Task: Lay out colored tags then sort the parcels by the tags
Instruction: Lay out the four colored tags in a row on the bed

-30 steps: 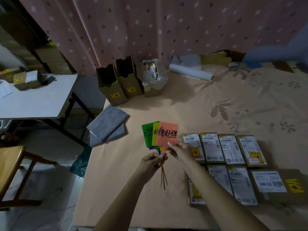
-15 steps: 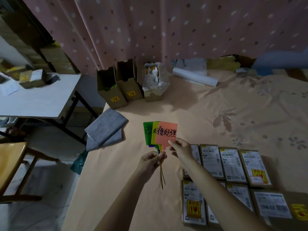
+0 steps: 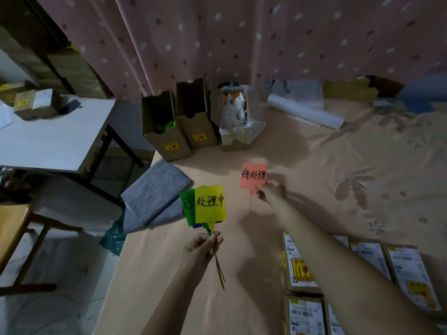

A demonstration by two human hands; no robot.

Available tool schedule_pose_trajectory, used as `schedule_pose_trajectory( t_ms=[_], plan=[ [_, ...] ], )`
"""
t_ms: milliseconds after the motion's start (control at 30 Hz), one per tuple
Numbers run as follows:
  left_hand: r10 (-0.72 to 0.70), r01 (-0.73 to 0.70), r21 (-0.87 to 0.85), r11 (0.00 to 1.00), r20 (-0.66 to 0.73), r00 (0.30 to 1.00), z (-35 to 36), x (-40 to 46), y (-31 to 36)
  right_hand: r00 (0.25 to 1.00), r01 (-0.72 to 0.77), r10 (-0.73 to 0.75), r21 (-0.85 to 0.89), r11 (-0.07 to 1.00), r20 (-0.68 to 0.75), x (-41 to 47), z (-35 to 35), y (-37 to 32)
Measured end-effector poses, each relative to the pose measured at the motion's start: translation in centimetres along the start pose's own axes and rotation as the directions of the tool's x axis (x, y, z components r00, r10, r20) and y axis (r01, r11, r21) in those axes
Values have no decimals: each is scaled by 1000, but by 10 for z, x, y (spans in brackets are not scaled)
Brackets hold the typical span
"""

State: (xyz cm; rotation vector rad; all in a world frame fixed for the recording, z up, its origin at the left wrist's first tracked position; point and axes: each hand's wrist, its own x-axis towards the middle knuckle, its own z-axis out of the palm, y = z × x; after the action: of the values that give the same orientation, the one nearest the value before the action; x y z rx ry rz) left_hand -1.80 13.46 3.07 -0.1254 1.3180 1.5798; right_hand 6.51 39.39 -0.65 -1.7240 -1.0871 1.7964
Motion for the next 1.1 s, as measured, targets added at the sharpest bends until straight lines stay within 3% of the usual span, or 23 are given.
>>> schedule_pose_trajectory(
  t_ms=[233,367,567,667,933,1100],
  plan=[
    [-19,19,11,1000,7,1000,-6,6,1,999,3,5,-206,979,40,10,19,17],
    [-20,19,13,1000,60,998,10,7,-2,984,120,-162,-405,906,-72,-24,-2,12],
    [-49,37,58,998,212,976,51,-3,-8,960,171,-148,-78,982,236,-120,-25,7],
    [-60,42,66,997,300,952,67,-11,-14,969,200,-198,-3,980,146,-144,-37,11],
    [-100,56,114,992,430,897,112,-34,-34,980,170,-142,224,960,-138,-166,-91,6],
    [-112,76,96,992,463,879,136,-43,-47,983,178,-158,263,948,-95,-167,-123,-8]
  ],
)
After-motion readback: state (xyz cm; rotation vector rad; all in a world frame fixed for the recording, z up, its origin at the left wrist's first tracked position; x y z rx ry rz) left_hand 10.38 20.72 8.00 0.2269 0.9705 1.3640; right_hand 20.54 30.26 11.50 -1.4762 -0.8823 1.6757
